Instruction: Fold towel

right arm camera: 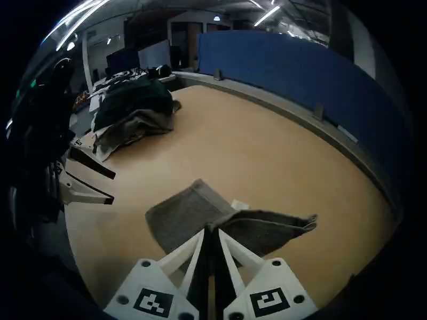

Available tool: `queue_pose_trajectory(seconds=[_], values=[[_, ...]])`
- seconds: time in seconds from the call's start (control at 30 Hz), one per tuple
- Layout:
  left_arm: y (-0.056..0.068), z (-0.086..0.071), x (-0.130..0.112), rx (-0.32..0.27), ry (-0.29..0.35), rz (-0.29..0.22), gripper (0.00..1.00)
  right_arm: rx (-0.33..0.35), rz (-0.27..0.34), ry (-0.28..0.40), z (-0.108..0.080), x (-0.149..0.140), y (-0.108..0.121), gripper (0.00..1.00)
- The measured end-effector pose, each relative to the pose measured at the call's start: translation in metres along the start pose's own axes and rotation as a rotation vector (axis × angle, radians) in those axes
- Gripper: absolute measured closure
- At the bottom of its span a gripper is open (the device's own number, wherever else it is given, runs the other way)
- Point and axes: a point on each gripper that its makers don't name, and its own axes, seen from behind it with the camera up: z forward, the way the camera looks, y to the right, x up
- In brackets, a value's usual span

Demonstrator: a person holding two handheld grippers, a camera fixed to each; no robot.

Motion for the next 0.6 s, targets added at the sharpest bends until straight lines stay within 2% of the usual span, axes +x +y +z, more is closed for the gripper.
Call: queue_pose_trajectory(seconds=[0.27,0.47,0.6], values=[[-0.009,-0.007,-0.005,0.013,0.011,-0.022,0.06,0.087,-0.08,-0.035,0.034,0.007,-0.041,0.97],[-0.014,-0.009,-0.01,0.02,0.016,-0.046,0.06,0.165,-0.093,-0.095,0.065,-0.015,-0.074,0.97],[-0.014,-0.009,-0.014,0.018,0.014,-0.057,0.06,0.184,-0.091,-0.138,0.079,-0.034,-0.085,0.97]])
